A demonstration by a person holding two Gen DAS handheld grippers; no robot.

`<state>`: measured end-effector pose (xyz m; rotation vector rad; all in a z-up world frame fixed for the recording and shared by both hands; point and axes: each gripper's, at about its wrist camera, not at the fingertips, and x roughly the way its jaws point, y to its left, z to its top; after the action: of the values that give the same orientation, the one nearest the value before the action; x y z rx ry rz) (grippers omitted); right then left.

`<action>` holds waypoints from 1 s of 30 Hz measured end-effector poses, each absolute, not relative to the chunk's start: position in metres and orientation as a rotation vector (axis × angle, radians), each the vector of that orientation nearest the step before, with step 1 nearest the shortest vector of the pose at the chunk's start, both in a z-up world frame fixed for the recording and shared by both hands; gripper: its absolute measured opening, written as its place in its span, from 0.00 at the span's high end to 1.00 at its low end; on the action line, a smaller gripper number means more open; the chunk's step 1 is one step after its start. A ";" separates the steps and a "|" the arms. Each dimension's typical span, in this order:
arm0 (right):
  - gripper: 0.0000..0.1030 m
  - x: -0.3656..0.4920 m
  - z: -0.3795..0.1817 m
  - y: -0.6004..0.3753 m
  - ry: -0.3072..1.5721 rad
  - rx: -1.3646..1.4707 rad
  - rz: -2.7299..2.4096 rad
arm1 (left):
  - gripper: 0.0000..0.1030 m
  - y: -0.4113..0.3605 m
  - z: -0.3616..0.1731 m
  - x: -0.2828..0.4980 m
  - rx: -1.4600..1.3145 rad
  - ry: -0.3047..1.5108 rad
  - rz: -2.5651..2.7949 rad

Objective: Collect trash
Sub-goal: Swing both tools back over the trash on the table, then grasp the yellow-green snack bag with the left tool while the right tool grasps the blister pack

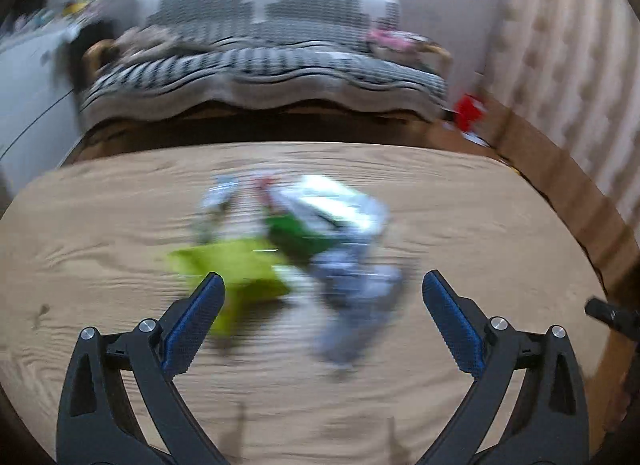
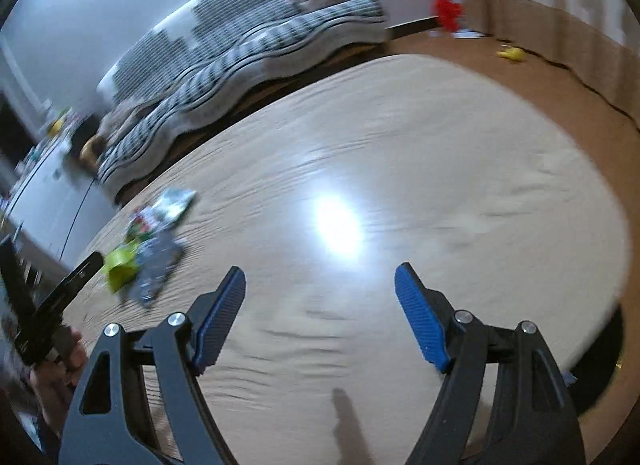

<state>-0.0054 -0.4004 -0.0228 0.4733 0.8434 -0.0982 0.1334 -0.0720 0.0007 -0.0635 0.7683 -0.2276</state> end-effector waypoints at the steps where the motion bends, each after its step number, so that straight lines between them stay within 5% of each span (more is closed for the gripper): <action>1: 0.28 0.009 -0.024 -0.378 0.856 0.448 -0.067 | 0.07 -0.060 -0.002 0.138 -0.081 0.776 -0.207; 7: 0.28 0.061 -0.036 -0.294 0.925 0.414 0.061 | 0.07 -0.011 -0.022 0.167 -0.212 0.837 -0.159; 18: 0.28 0.104 -0.056 -0.234 0.971 0.449 0.126 | 0.07 -0.031 -0.049 0.191 -0.224 0.931 -0.190; 23: 0.27 0.114 -0.066 -0.232 0.981 0.490 0.105 | 0.49 -0.030 -0.054 0.189 -0.238 0.945 -0.212; 30: 0.27 0.127 -0.068 -0.213 0.963 0.476 0.098 | 0.52 0.002 -0.036 0.170 -0.260 0.907 -0.166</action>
<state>0.1275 -0.2133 -0.0681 0.4762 0.9634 0.0976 0.1695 0.0023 -0.0358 -0.2602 0.9071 -0.1659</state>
